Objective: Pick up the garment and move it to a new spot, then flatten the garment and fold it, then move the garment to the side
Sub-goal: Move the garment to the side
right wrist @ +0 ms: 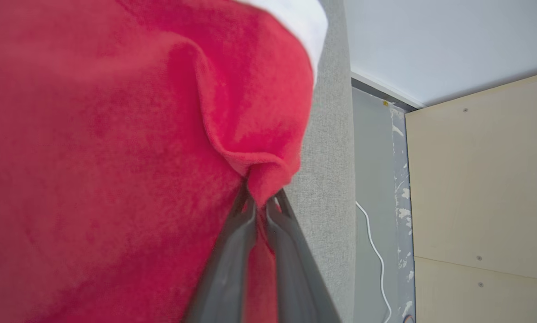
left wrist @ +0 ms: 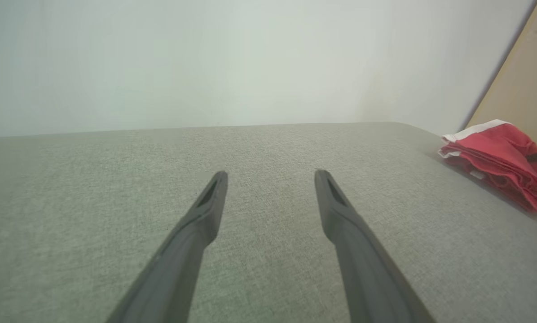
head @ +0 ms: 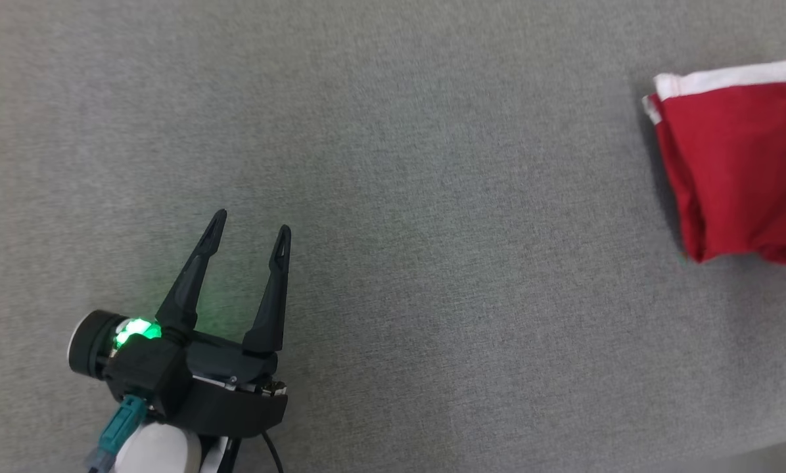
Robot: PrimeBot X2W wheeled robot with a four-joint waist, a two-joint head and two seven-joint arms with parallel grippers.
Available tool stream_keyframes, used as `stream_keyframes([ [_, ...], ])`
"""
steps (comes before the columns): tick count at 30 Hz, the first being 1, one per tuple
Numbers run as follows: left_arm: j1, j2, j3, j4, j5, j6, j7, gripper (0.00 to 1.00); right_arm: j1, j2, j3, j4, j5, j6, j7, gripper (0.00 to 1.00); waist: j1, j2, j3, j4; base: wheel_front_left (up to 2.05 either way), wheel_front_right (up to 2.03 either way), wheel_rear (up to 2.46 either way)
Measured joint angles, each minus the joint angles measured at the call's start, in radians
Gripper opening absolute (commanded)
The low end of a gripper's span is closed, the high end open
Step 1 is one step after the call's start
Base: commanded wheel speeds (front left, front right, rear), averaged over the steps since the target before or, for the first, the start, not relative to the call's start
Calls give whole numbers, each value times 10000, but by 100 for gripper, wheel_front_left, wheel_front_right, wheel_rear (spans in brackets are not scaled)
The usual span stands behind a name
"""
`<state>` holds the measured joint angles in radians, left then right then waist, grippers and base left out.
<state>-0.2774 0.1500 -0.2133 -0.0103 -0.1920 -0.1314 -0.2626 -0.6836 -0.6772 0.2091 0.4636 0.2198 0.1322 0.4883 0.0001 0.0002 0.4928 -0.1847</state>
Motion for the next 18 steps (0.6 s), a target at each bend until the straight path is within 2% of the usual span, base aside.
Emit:
stream_keyframes([
  [9,-237,706,-479,-545,173,0,0,100,-917,-199,146,830,-360,0,-1751,0,0,0,786,-739,0,0,0],
  [18,-359,1081,-625,-694,182,10,-46,100,-1507,36,-226,1875,-884,0,-3183,0,-3,-2,1329,-1409,0,0,0],
])
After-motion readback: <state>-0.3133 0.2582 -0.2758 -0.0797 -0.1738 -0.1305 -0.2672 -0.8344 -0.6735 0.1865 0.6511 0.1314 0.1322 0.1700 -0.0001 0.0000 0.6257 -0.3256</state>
